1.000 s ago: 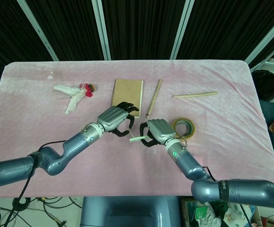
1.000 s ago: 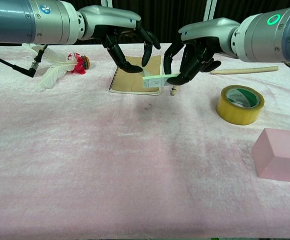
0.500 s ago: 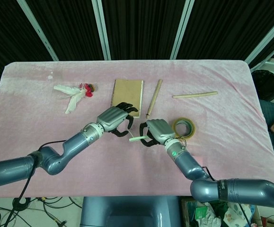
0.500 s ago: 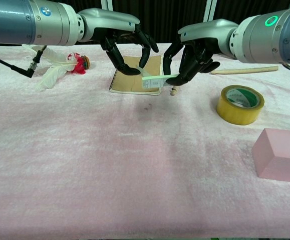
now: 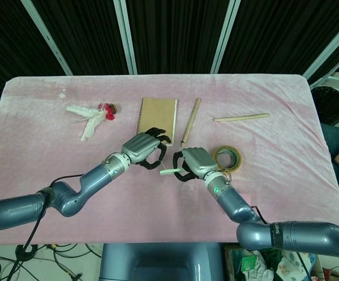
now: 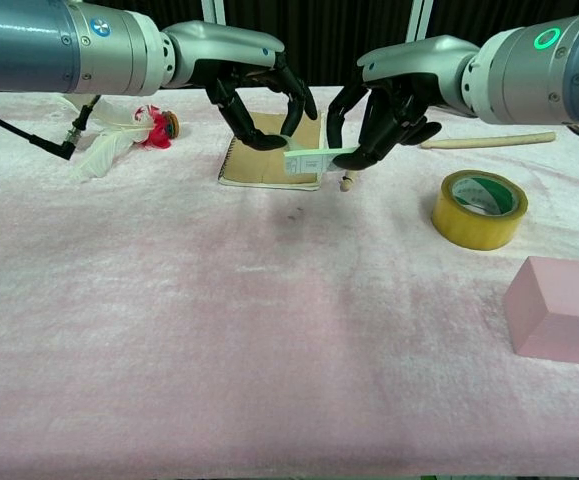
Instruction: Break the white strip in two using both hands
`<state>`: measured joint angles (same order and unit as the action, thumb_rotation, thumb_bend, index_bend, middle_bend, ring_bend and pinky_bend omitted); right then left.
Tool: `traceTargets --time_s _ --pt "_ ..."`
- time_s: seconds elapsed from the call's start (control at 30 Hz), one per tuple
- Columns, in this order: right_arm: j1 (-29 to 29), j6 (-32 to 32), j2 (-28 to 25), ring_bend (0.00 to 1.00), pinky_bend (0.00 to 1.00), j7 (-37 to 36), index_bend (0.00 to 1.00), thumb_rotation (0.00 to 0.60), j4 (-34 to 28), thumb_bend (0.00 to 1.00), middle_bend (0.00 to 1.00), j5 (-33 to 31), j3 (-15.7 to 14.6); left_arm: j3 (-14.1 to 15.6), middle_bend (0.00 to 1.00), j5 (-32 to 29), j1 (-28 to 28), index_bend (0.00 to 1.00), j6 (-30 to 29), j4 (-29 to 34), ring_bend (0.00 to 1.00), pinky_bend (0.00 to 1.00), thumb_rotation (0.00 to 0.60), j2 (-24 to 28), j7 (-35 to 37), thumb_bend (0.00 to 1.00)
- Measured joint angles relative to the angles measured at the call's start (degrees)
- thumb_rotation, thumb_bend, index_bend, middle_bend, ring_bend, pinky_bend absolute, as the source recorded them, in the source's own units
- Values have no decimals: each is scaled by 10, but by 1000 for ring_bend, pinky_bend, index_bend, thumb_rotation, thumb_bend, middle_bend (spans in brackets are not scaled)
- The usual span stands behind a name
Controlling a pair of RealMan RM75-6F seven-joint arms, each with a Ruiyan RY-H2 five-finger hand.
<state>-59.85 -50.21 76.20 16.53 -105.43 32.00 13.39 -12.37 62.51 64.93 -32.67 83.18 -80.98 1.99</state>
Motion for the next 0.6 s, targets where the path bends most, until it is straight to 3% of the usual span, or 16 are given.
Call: traceTargets --time_s 0.6 --pt "37 1 -44 1000 975 -24 784 600 14 451 1000 11 -22 21 185 27 -35 659 3 18 0 0 600 67 24 580"
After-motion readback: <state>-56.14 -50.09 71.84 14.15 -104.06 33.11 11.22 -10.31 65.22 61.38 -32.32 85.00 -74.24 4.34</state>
